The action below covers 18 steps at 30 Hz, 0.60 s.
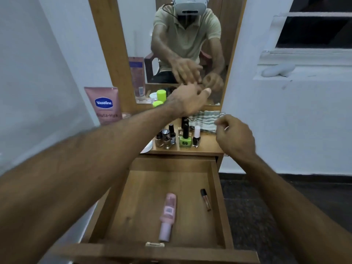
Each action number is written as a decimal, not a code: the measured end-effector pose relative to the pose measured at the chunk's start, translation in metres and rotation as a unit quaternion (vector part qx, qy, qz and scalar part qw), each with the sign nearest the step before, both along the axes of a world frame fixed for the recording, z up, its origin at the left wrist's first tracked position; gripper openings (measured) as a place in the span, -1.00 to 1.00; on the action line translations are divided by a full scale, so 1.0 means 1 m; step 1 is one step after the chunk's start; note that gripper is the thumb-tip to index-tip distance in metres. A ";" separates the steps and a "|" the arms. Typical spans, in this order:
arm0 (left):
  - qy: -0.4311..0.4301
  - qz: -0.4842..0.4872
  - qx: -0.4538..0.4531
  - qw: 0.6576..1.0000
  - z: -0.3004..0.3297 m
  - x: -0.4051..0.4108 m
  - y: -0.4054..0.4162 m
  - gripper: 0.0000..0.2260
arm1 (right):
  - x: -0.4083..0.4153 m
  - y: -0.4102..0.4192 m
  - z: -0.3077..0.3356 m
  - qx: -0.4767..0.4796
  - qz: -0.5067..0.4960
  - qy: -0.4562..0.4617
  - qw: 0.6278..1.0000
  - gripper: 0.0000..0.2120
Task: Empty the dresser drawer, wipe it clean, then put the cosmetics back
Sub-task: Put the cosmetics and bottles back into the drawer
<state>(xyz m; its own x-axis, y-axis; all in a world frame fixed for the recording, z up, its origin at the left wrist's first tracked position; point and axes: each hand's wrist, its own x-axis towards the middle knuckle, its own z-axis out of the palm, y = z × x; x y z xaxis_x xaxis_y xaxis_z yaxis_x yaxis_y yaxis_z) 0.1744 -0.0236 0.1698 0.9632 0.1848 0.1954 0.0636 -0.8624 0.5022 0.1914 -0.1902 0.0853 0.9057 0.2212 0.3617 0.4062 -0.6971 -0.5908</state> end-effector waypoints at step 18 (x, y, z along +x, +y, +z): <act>0.397 0.056 -0.019 0.916 -0.149 -0.180 0.004 -0.57 | -0.123 0.031 -0.082 -0.416 0.139 0.129 0.889 -0.84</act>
<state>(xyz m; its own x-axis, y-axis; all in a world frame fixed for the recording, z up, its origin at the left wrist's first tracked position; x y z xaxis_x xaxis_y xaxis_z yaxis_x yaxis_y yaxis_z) -0.0055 -0.0200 0.0206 0.7738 0.2828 -0.5668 0.5085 -0.8109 0.2895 0.0688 -0.1592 0.0033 0.8027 0.5439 -0.2444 0.5573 -0.8301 -0.0171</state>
